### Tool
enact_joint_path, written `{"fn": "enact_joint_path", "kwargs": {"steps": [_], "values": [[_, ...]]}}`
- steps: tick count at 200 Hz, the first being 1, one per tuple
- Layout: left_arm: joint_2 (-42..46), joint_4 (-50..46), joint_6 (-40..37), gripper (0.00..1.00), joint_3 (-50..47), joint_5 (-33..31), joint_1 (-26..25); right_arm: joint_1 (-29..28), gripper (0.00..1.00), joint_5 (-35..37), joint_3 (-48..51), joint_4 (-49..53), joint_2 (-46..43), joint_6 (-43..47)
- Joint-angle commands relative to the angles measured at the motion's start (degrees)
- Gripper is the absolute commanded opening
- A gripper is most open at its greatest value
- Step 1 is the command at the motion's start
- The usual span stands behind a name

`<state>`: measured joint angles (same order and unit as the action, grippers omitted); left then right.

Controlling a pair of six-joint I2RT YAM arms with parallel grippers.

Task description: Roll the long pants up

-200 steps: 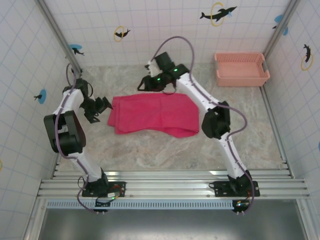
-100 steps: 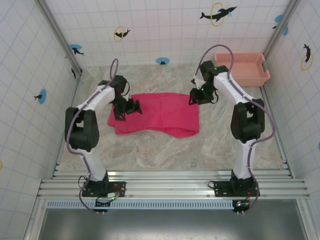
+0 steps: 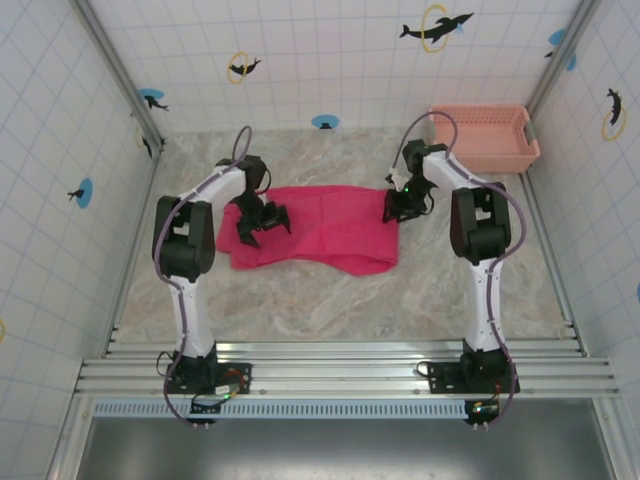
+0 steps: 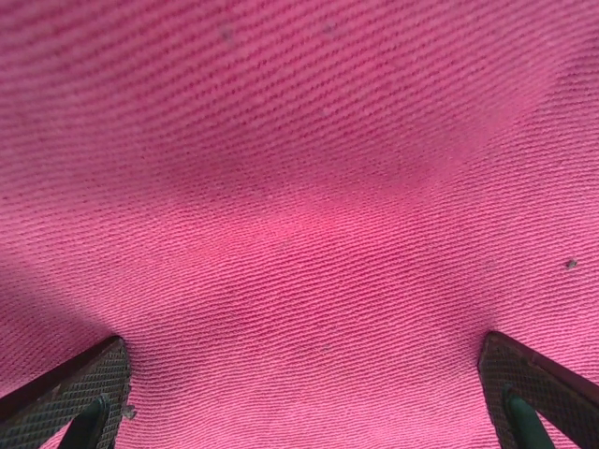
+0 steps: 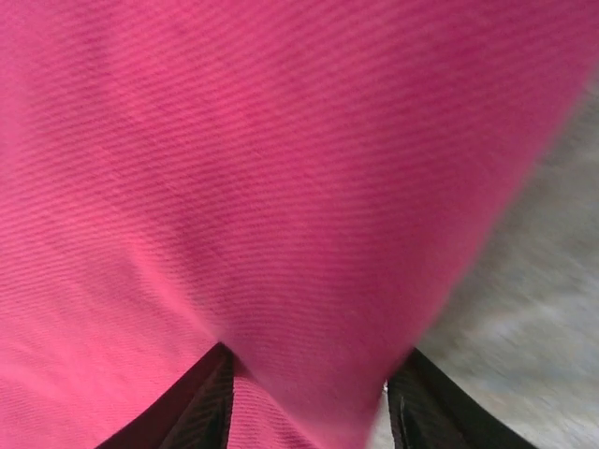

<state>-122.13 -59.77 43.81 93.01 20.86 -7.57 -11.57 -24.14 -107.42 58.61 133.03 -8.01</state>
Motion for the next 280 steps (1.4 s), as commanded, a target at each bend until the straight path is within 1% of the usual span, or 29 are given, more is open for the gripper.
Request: {"fn": "enact_joint_path", "kwargs": {"steps": [1,12,20,34,41,44,51,55,77,105,131,147,157,181,191,208,223,229,233,241,248,264,280], "values": [[-4.0,-1.4,0.0,0.97,2.1,-1.9,-0.6,-0.5,0.37,-3.3,-3.2,-1.0,2.6,0.1],[-5.4,-2.8,-0.6,0.98,4.5,-3.1,-0.5,-0.2,0.27,-3.7,-3.3,-1.0,2.8,-0.1],[-6.8,-4.1,-1.0,0.97,6.9,-3.9,-0.4,0.0,0.18,-3.9,-2.8,-1.0,2.5,-0.2],[-10.2,-6.1,-1.3,0.97,12.1,-4.7,-0.5,0.3,0.07,-4.5,-0.8,-0.9,1.1,-0.2],[-12.0,-6.7,-1.0,0.98,14.6,-4.5,-0.5,0.4,0.05,-4.8,0.9,-0.9,-0.1,0.0],[-12.2,-6.8,-0.8,0.97,15.7,-4.3,-0.5,0.4,0.04,-5.1,1.7,-0.9,-0.6,0.1],[-15.9,-7.0,-0.1,0.97,18.1,-3.7,-0.5,0.5,0.04,-5.1,3.7,-0.9,-1.1,0.3],[-16.9,-6.9,0.5,0.98,19.4,-3.1,-0.5,0.4,0.04,-4.9,4.8,-0.9,-3.1,0.3],[-22.6,-5.7,3.8,0.98,27.1,-0.1,-0.6,0.5,0.02,-4.3,12.9,-0.9,-8.2,0.5],[-29.3,-1.8,9.2,0.97,37.7,3.8,-1.4,-0.6,0.01,-6.3,23.7,-2.3,-14.1,-0.9],[-34.2,6.8,17.3,0.97,43.7,9.6,-2.6,-5.4,0.01,-6.7,30.2,-3.2,-18.9,-3.7],[-36.6,10.8,20.6,0.98,48.0,10.2,-3.7,-10.2,0.02,-6.9,31.9,-3.5,-21.1,-6.2],[-37.6,15.0,23.2,0.97,48.7,11.0,-4.3,-13.3,0.02,-7.1,32.1,-3.8,-22.0,-8.1],[-40.0,24.9,30.4,0.97,48.7,13.1,-5.3,-19.9,0.06,-7.7,30.8,-5.1,-22.3,-12.5],[-41.5,27.9,32.6,0.97,49.3,13.8,-5.5,-21.8,0.1,-7.4,29.7,-5.6,-21.8,-14.1],[-43.3,31.7,35.2,0.97,50.0,15.3,-5.6,-23.9,0.21,-8.2,27.9,-6.5,-21.0,-16.7],[-43.7,32.5,35.2,0.98,50.3,16.2,-5.2,-24.7,0.31,-9.8,25.9,-5.8,-21.5,-17.9],[-43.5,32.6,34.9,0.97,50.3,16.5,-4.9,-24.8,0.39,-9.4,24.7,-4.1,-22.1,-17.9],[-43.3,32.8,34.6,0.97,50.3,16.8,-4.6,-24.8,0.42,-8.9,23.7,-2.6,-22.6,-17.9],[-42.6,33.0,33.9,0.98,50.3,17.5,-3.9,-24.9,0.46,-8.8,21.9,-0.2,-23.7,-16.7],[-42.0,33.1,33.1,0.97,50.3,18.4,-3.3,-24.7,0.48,-8.6,20.1,2.9,-24.6,-15.1],[-40.3,33.8,31.9,0.97,50.0,21.5,-1.7,-24.1,0.5,-6.7,16.1,10.6,-25.9,-8.0],[-38.8,34.7,31.2,0.98,49.5,26.0,0.1,-24.9,0.53,0.6,14.4,16.6,-27.8,1.2]]}}
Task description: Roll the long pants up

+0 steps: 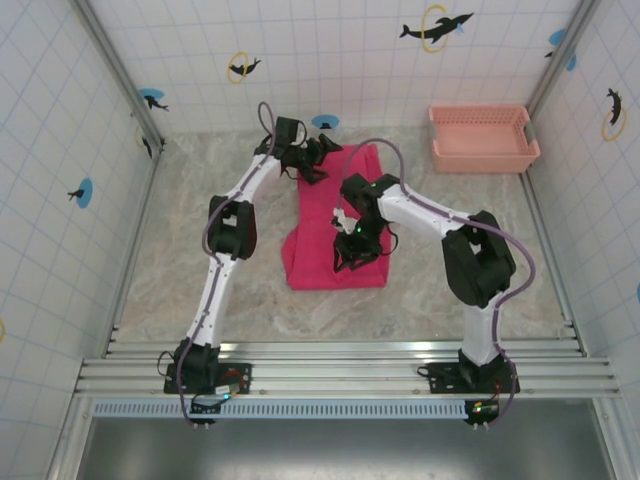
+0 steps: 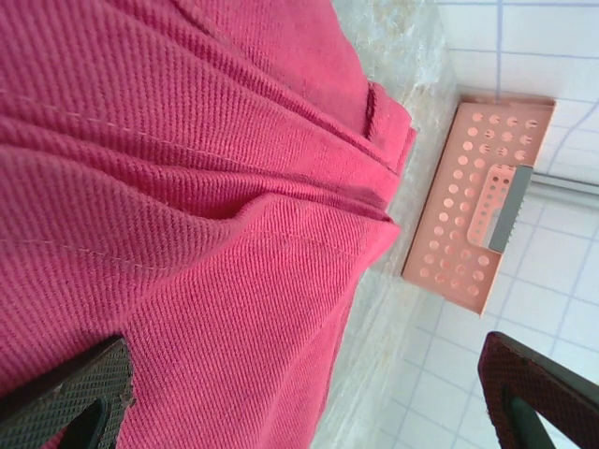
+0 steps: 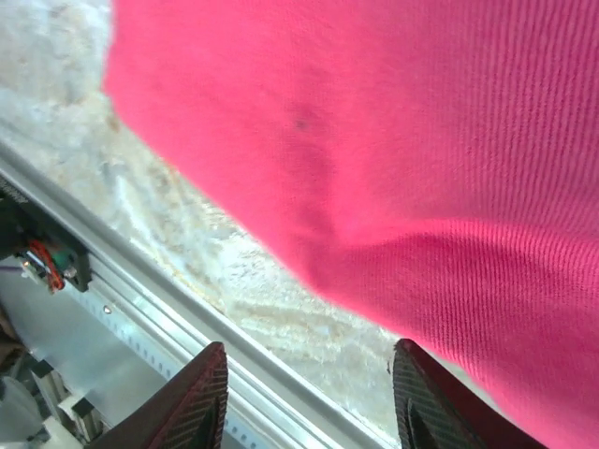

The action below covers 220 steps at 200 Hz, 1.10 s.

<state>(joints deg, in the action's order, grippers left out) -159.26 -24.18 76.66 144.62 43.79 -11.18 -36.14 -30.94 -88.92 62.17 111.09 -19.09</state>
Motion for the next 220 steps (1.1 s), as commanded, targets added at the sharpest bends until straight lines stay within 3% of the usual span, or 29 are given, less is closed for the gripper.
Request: {"fn": "enact_joint_path", "kwargs": {"steps": [1,10,14,21,41,87,122,147,173,220], "values": [[-1.5,-0.9,-1.7,0.98,-2.1,3.3,3.8,-0.5,0.53,7.9,-4.0,13.3,-6.0,12.9],[-0.4,-0.9,-2.6,0.97,-2.6,5.5,4.7,-1.5,0.54,11.7,-3.2,14.5,-7.6,19.1],[0.3,-1.0,-3.2,0.97,-2.9,6.4,5.0,-2.2,0.71,14.6,-2.4,14.7,-8.5,21.8],[1.6,-1.4,-4.3,0.98,-3.6,7.6,5.6,-3.7,0.82,19.0,-0.8,14.6,-9.9,26.4],[5.9,-1.7,-7.5,0.97,-6.1,9.9,7.0,-7.8,0.81,31.2,5.6,9.7,-13.2,34.9],[8.9,3.8,-6.1,0.98,-5.2,16.9,8.0,-11.8,0.79,44.4,18.1,-8.6,-15.4,42.9],[15.3,-1.7,-12.6,0.98,-9.2,15.7,8.1,-12.0,0.78,46.7,21.5,-18.2,-13.1,46.8],[22.0,-10.6,-23.8,0.98,-15.5,13.8,8.3,-12.1,0.76,46.8,23.5,-23.1,-12.5,47.2],[29.9,-22.0,-35.1,0.98,-21.7,7.0,8.3,-12.6,0.74,45.7,25.5,-26.6,-11.4,47.3],[44.8,-17.1,-41.0,0.98,-46.1,-1.1,8.0,-13.8,0.66,44.8,25.2,-27.3,-8.6,46.4]]}}
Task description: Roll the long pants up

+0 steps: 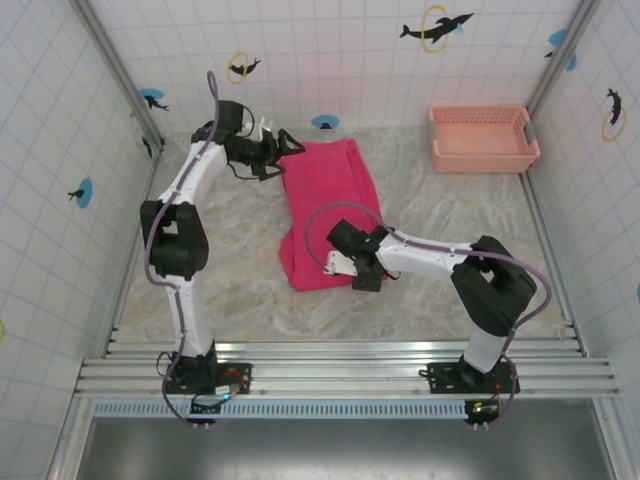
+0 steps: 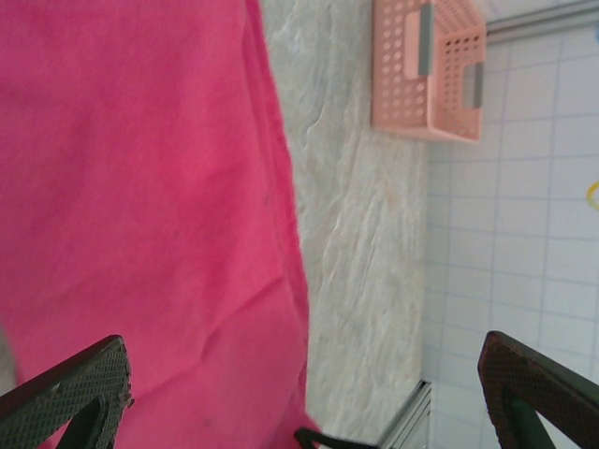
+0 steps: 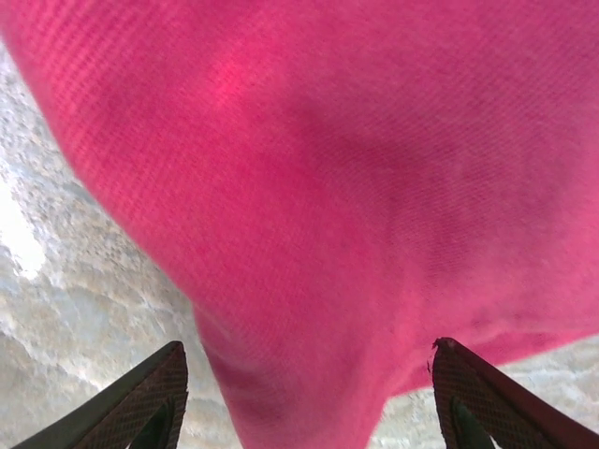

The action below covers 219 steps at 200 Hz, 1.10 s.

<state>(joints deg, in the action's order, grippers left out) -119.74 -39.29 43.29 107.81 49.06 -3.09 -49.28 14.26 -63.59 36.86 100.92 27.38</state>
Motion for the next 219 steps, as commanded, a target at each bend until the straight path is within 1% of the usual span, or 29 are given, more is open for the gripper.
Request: {"fn": "enact_joint_path", "kwargs": {"steps": [1,6,16,21,24,27,31,35,48,56,69,77,87,94,112,124,127,142,161,177,197,219], "values": [[5.5,-2.1,-7.9,0.97,-9.7,-6.6,-0.1,-0.7,0.66,-0.5,-0.3,-1.9,1.7,-0.1],[6.7,-2.4,-9.0,0.98,-11.5,-7.5,-0.4,-0.7,0.63,-1.0,-0.8,-1.4,2.2,0.0],[9.1,-4.4,-12.2,0.97,-14.3,-10.4,-1.2,-0.7,0.54,-1.8,-2.1,-0.4,3.3,-0.3],[10.1,-6.0,-13.9,0.97,-15.1,-12.8,-1.9,-0.6,0.46,-2.9,-2.9,0.5,3.8,-0.3],[10.7,-7.1,-15.0,0.98,-15.4,-14.3,-2.3,-0.5,0.37,-3.9,-3.4,1.3,4.1,-0.1],[11.3,-7.9,-16.0,0.97,-15.6,-15.6,-2.8,-0.4,0.31,-4.7,-4.1,2.1,4.5,-0.1],[12.1,-8.8,-17.6,0.98,-15.9,-17.4,-3.5,-0.3,0.25,-5.3,-5.0,3.0,4.9,-0.4],[12.8,-9.7,-19.1,0.98,-16.1,-19.2,-4.3,-0.3,0.21,-6.4,-6.0,4.2,5.2,-0.6],[14.7,-12.0,-22.8,0.97,-16.0,-25.4,-7.2,0.4,0.16,-12.4,-9.8,9.6,6.2,-1.0],[15.4,-12.8,-24.2,0.98,-15.9,-28.0,-8.8,0.1,0.15,-14.4,-11.2,11.9,6.1,-1.3],[15.8,-12.8,-23.8,0.97,-16.2,-29.4,-10.5,-0.6,0.13,-17.0,-12.1,14.2,5.1,-2.0],[15.7,-11.9,-22.7,0.98,-17.0,-28.1,-10.9,-0.7,0.13,-19.8,-12.6,16.2,4.6,-2.1],[15.6,-10.1,-20.8,0.97,-18.5,-26.5,-11.3,-0.8,0.12,-20.7,-12.7,17.8,3.9,-2.9],[15.5,-9.1,-20.1,0.97,-19.4,-25.9,-11.8,-1.0,0.12,-22.9,-12.2,18.8,3.0,-2.8],[15.0,-8.3,-19.9,0.98,-21.1,-25.8,-13.4,-0.3,0.11,-28.5,-11.9,20.9,1.1,-3.4],[14.8,-7.7,-19.6,0.97,-22.6,-23.8,-14.2,0.5,0.11,-31.9,-12.7,22.6,0.8,-3.6],[14.8,-7.7,-19.4,0.97,-23.0,-23.4,-14.4,0.8,0.11,-34.2,-12.9,23.0,0.8,-3.6],[15.3,-7.7,-19.7,0.97,-24.9,-21.5,-15.4,2.6,0.11,-39.6,-14.4,24.8,1.2,-3.7],[16.6,-8.3,-19.9,0.97,-26.4,-20.9,-17.0,4.8,0.1,-44.0,-17.3,27.1,2.7,-3.6],[17.9,-8.3,-19.6,0.98,-26.9,-17.9,-18.0,5.8,0.1,-44.9,-19.4,28.2,3.7,-3.5],[19.6,-6.8,-20.1,0.97,-28.0,-9.7,-18.8,7.0,0.1,-46.0,-20.1,28.4,4.4,-3.3],[19.7,-9.8,-22.7,0.92,-28.1,-3.8,-19.2,8.7,0.11,-47.1,-19.9,28.3,4.6,-3.3]]}}
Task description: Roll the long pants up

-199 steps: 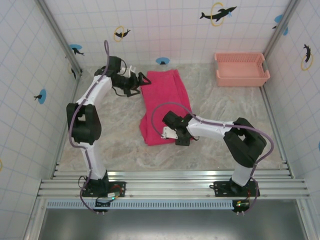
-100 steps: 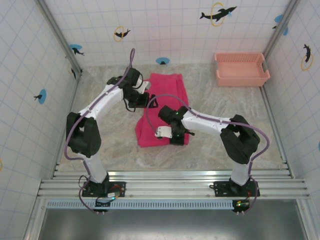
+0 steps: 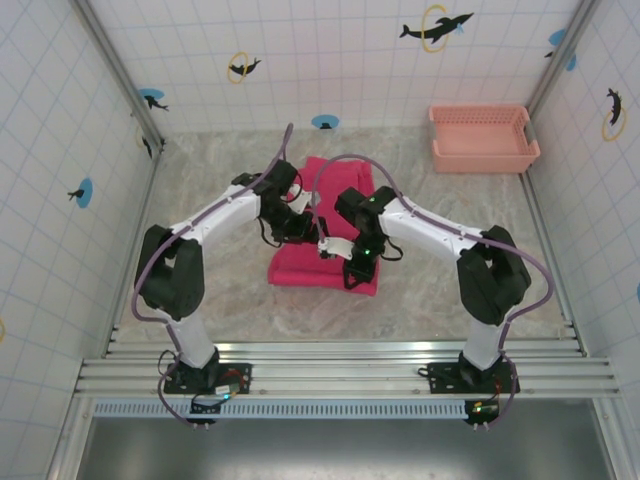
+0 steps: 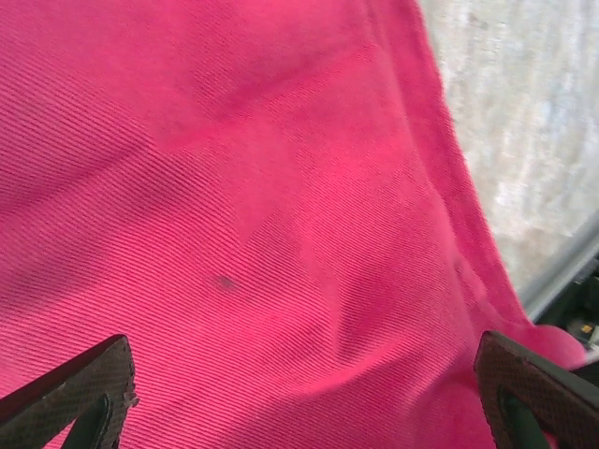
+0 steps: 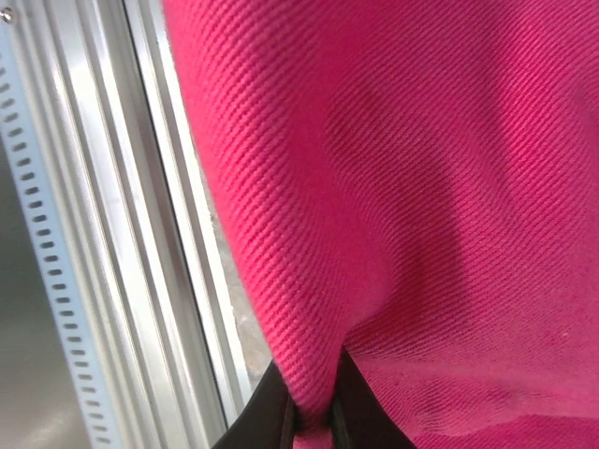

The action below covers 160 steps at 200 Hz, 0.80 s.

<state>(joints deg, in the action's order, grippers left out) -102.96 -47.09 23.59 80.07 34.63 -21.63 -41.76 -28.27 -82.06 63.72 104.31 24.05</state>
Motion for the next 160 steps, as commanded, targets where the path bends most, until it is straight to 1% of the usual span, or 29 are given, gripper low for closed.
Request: {"fn": "enact_joint_path", "kwargs": {"steps": [1,22,35,49,76,86,125,141,148,160], "values": [[2.9,-2.1,-3.0,0.91,-0.4,11.1,-0.6,1.3,0.11,-4.6,-1.4,1.4,1.2,0.0],[2.7,0.0,-1.8,0.85,-4.9,19.7,-0.7,2.2,0.11,-4.5,-1.4,0.8,1.0,-0.4],[1.5,1.0,-1.0,0.84,-6.8,24.6,-0.8,2.7,0.11,-4.3,-1.3,0.7,1.1,-0.4],[-1.0,-0.2,-2.2,0.84,-7.7,27.8,-1.0,3.1,0.11,-4.2,-1.3,0.4,1.1,-0.5],[-7.2,-5.7,-7.6,0.85,-6.8,27.8,-1.6,3.6,0.11,-4.6,-2.5,0.8,2.3,-0.4],[-8.5,-5.5,-7.9,0.84,-7.1,27.2,-1.6,3.9,0.12,-4.4,-3.3,1.4,2.9,-0.2],[-13.0,-1.9,-8.0,0.76,-9.8,29.6,-1.6,6.9,0.12,-5.8,-7.0,2.1,5.2,0.4],[-14.0,-3.2,-9.3,0.75,-9.6,29.2,-1.6,8.5,0.12,-6.6,-8.4,2.2,6.2,0.6],[-14.3,-4.6,-10.2,0.76,-9.0,28.1,-1.5,9.2,0.12,-6.8,-9.1,2.2,6.7,0.6],[-14.1,-6.4,-11.1,0.83,-7.4,26.4,-1.5,10.3,0.12,-7.7,-10.3,2.2,8.1,0.6]]}}
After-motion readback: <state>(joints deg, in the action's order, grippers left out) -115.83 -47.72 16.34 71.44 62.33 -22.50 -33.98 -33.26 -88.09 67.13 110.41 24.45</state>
